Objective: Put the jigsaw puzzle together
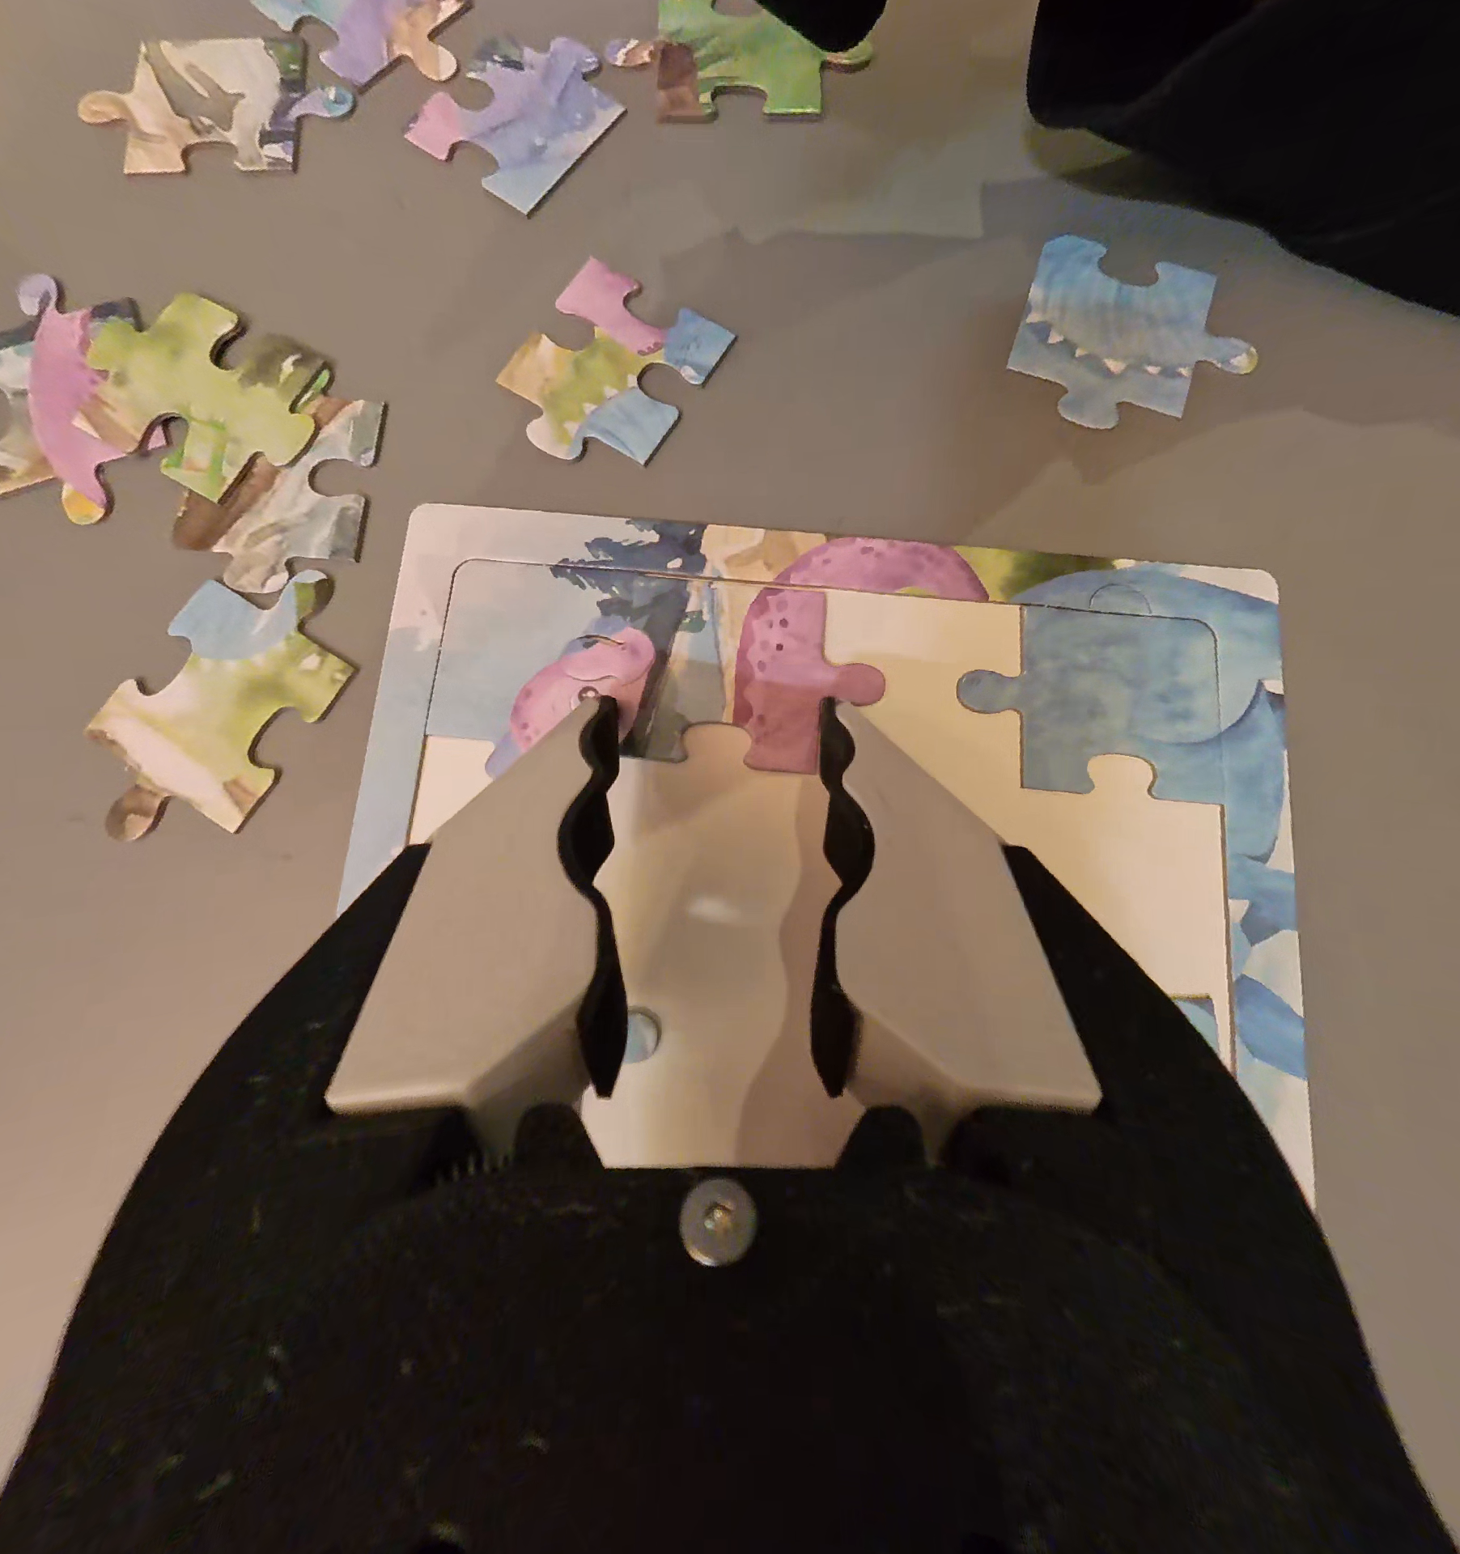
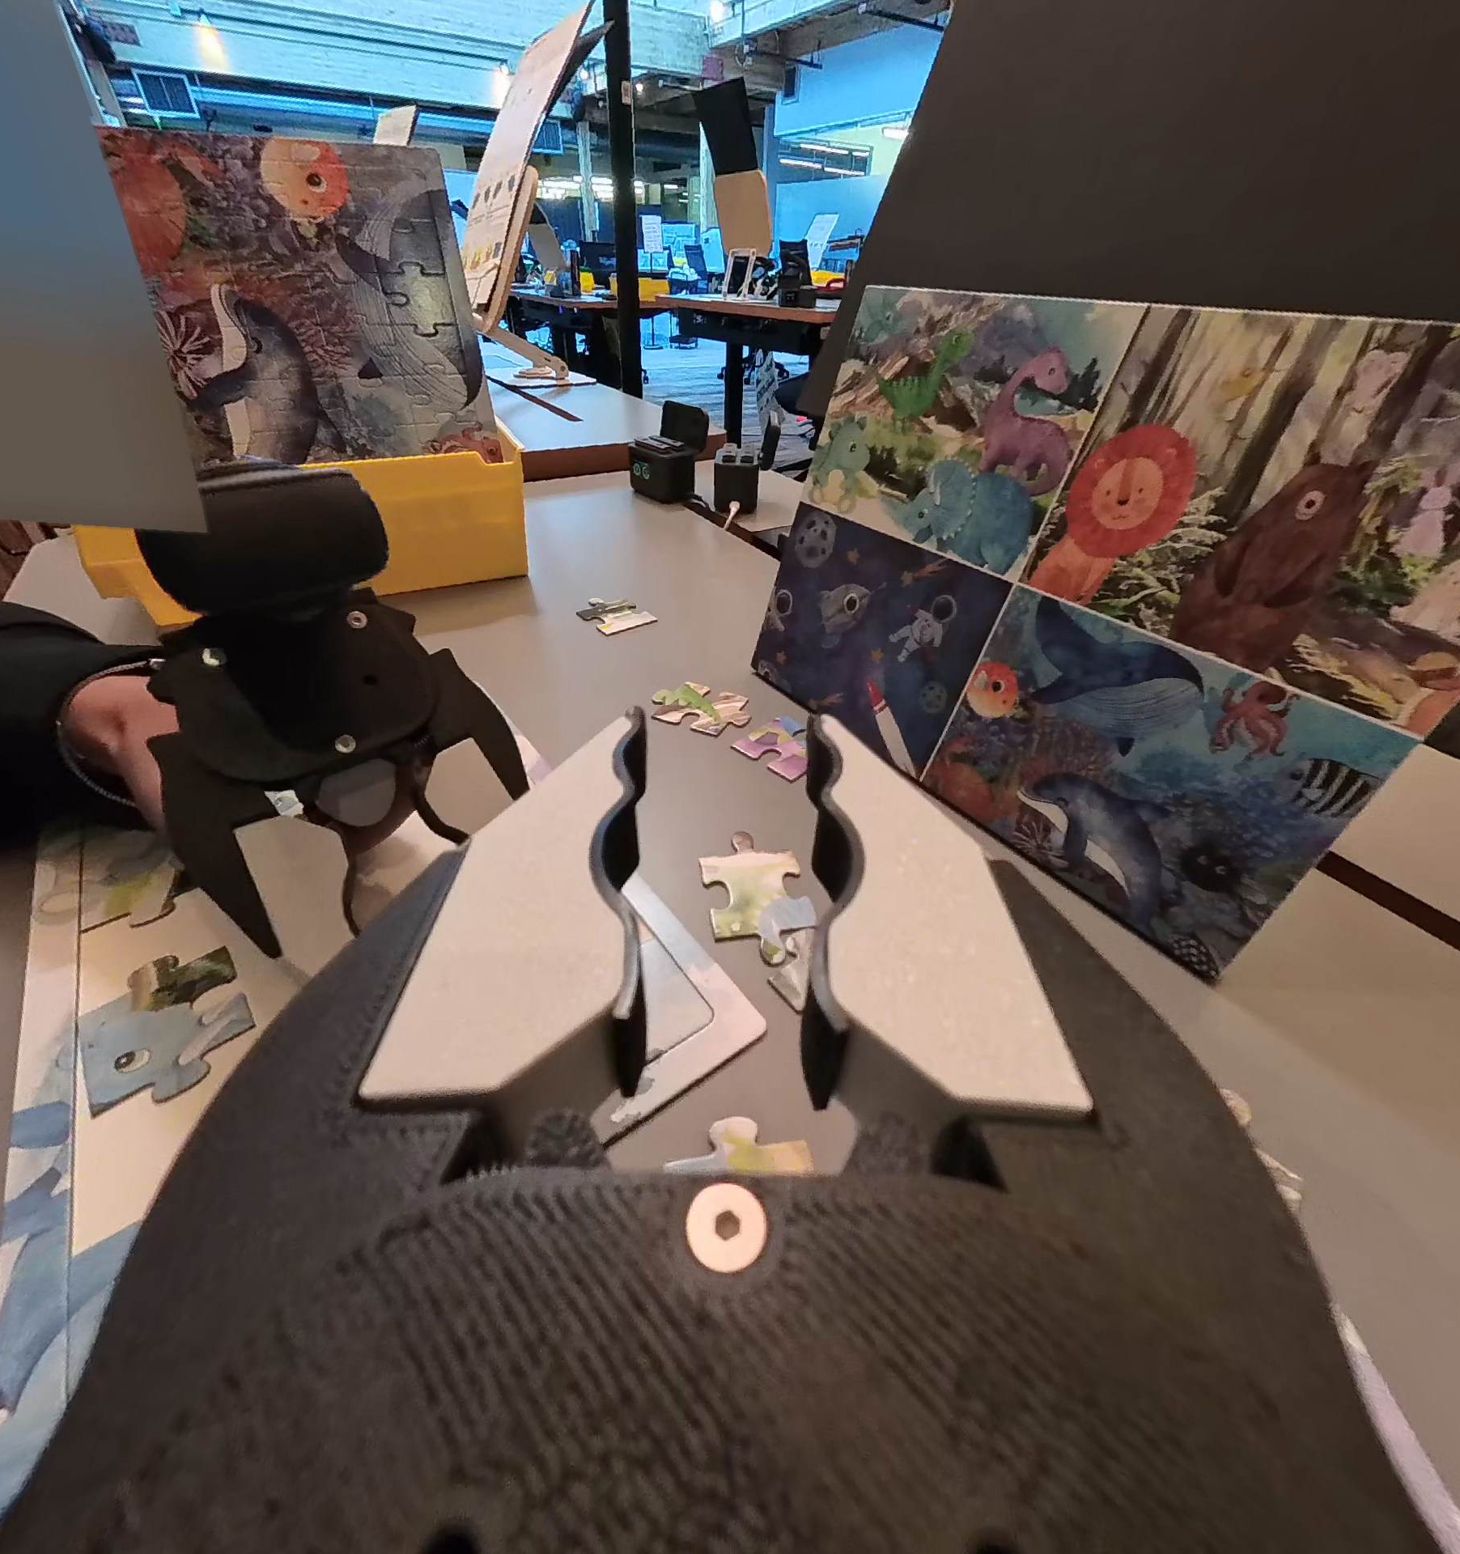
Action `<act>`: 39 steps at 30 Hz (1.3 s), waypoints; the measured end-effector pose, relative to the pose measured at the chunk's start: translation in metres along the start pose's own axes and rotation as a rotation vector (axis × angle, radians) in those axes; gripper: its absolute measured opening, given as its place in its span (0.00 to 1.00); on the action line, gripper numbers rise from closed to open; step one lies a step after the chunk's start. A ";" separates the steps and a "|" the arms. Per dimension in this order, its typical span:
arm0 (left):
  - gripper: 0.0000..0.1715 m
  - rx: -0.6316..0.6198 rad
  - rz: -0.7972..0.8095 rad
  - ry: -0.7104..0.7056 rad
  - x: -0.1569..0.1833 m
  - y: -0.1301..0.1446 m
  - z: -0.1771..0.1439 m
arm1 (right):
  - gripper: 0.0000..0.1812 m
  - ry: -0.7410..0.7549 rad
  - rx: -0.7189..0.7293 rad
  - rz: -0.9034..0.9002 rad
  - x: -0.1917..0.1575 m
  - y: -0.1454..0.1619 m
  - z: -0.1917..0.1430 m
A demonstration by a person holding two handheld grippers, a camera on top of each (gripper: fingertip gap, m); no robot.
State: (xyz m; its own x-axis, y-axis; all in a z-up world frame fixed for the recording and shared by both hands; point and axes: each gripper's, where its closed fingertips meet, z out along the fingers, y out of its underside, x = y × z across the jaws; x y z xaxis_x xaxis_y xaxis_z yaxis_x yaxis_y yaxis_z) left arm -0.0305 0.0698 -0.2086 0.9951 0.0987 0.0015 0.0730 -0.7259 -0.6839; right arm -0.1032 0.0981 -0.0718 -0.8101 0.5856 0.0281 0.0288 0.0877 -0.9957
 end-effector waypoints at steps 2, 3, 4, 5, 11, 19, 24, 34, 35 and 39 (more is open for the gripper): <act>0.29 0.003 -0.001 0.005 0.001 0.000 -0.001 | 0.20 -0.007 -0.012 -0.002 -0.002 0.003 0.002; 0.29 0.003 0.000 0.004 0.001 0.000 -0.001 | 0.20 -0.012 -0.022 -0.002 -0.003 0.004 0.003; 0.29 0.003 0.002 0.003 0.001 0.001 -0.002 | 0.20 -0.020 -0.033 -0.002 -0.004 0.007 0.004; 0.29 0.004 0.002 0.002 0.001 0.001 -0.002 | 0.20 -0.034 -0.048 0.000 -0.007 0.009 0.005; 0.29 0.016 -0.010 0.013 0.002 0.002 -0.004 | 0.06 -0.185 -0.307 0.018 -0.033 0.054 0.013; 0.28 0.016 -0.018 0.004 0.000 0.002 -0.003 | 0.00 -0.297 -0.634 -0.019 -0.057 0.119 0.013; 0.28 0.026 -0.023 0.005 0.000 0.002 -0.005 | 0.00 -0.315 -0.654 0.007 -0.058 0.124 0.011; 0.26 0.032 -0.017 -0.010 0.000 0.002 -0.011 | 0.00 -0.233 -0.623 -0.009 -0.041 0.118 0.012; 0.25 0.033 -0.019 -0.005 0.000 0.003 -0.012 | 0.00 -0.215 -0.604 -0.004 -0.037 0.114 0.011; 0.22 0.017 -0.017 0.023 0.005 0.008 -0.015 | 0.00 -0.170 -0.554 0.032 -0.023 0.105 0.009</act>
State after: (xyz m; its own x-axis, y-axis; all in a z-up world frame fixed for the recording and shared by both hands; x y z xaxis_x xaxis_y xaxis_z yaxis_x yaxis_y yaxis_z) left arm -0.0236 0.0544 -0.2036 0.9950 0.0952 0.0304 0.0894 -0.7126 -0.6958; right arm -0.0861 0.0866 -0.1775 -0.8850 0.4615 -0.0615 0.3201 0.5072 -0.8002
